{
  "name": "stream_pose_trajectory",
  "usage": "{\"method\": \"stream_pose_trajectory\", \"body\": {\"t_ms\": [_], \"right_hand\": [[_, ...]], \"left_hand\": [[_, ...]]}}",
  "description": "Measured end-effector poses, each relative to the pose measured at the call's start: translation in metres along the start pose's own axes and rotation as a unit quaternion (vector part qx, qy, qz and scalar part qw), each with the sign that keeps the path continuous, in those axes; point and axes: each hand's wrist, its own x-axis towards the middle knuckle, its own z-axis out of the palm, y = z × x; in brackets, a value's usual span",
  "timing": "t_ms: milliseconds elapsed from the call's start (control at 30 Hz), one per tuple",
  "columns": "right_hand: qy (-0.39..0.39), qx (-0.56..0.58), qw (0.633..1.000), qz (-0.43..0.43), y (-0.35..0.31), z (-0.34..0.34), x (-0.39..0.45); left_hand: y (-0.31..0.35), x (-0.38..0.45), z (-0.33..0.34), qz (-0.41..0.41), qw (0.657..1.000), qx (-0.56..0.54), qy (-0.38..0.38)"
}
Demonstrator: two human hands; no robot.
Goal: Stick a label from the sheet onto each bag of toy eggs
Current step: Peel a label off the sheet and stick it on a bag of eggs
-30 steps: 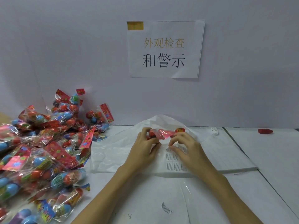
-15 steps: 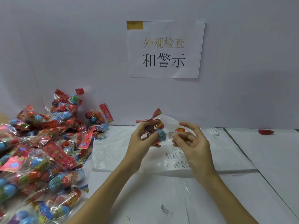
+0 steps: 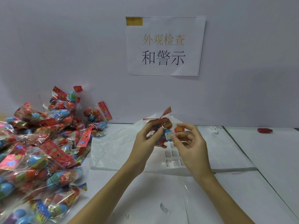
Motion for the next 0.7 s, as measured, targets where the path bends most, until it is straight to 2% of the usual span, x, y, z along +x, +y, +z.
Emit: {"method": "stream_pose_trajectory", "body": {"t_ms": [300, 400, 500, 633, 700], "right_hand": [[0.003, -0.010, 1.000, 0.009, 0.001, 0.000, -0.001], [0.018, -0.087, 0.996, -0.010, 0.004, 0.002, -0.002], [0.034, -0.145, 0.988, 0.048, 0.005, -0.001, 0.002], [-0.053, -0.013, 0.988, 0.147, -0.002, -0.007, 0.006], [-0.077, 0.014, 0.985, 0.152, -0.005, -0.004, 0.005]], "left_hand": [[-0.002, -0.001, -0.001, 0.059, 0.997, 0.051, -0.006], [-0.003, -0.001, -0.002, 0.097, 0.992, 0.086, -0.006], [-0.001, 0.000, -0.002, 0.091, 0.991, 0.096, 0.011], [0.005, 0.001, -0.007, 0.083, 0.994, 0.069, -0.015], [0.007, -0.002, -0.003, 0.096, 0.992, 0.075, -0.039]]}}
